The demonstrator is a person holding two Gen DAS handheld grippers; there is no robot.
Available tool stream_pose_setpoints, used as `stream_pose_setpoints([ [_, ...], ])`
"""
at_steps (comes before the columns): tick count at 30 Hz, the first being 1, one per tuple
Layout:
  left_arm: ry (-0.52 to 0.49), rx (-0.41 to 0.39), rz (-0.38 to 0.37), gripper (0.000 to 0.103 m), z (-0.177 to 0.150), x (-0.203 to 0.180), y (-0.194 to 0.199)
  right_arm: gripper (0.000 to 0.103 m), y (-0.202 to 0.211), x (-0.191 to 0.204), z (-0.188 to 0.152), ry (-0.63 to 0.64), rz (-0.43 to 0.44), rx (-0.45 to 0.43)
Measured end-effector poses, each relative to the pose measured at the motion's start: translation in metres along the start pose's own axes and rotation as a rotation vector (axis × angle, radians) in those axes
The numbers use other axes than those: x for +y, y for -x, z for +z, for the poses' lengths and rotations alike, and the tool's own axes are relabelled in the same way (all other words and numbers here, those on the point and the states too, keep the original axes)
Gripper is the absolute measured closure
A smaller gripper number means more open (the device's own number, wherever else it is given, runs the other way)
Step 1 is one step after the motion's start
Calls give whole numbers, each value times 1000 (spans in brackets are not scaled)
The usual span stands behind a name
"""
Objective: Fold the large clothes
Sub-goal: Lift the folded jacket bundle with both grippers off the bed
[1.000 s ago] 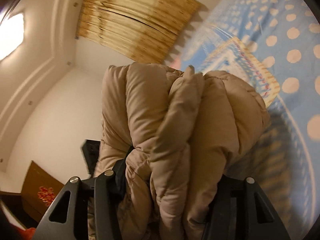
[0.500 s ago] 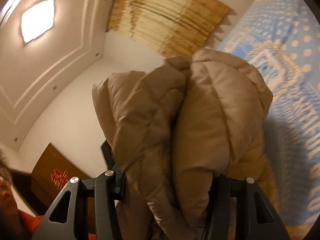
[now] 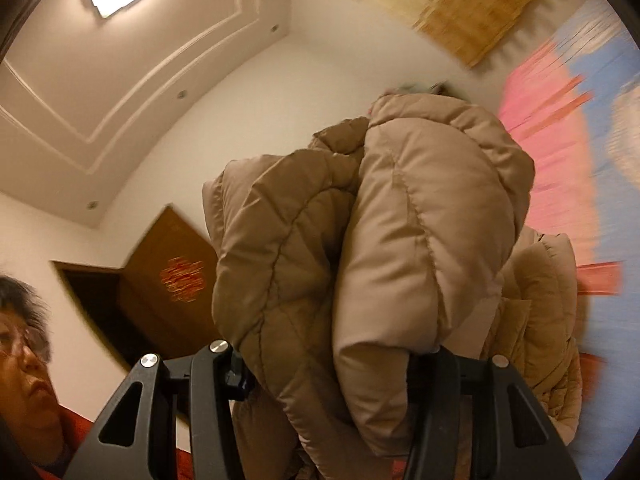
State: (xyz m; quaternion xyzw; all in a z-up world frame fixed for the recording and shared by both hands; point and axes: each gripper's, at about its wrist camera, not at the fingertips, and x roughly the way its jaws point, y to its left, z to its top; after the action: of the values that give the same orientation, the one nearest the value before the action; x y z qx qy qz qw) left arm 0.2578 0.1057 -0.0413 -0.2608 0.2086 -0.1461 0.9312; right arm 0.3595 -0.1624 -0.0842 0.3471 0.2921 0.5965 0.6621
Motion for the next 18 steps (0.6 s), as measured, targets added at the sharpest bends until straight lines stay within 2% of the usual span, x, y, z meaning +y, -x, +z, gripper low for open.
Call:
stream_pose_setpoints([
  [1,0,-8,35,64,2,6,-11,51,-19,-5,2,-13,31,19],
  [4,18,-42,160,64,22,47,8,51,-88,-30,7,-58,130,90],
  [8,59,-56,276,64,38,104,-4,51,-158,-84,21,-126,199,137],
  [9,64,-53,298,64,38,116,-11,51,-172,-102,24,-136,193,146],
  [11,87,-41,349,64,38,153,-29,51,-191,-135,30,-152,146,157],
  [14,124,-28,418,64,35,190,-65,52,-199,-186,50,-139,-6,155],
  [16,147,-21,428,57,37,206,-75,52,-203,-207,60,-94,-138,186],
  [18,164,2,487,38,39,220,-93,52,-207,-221,63,-68,-226,225],
])
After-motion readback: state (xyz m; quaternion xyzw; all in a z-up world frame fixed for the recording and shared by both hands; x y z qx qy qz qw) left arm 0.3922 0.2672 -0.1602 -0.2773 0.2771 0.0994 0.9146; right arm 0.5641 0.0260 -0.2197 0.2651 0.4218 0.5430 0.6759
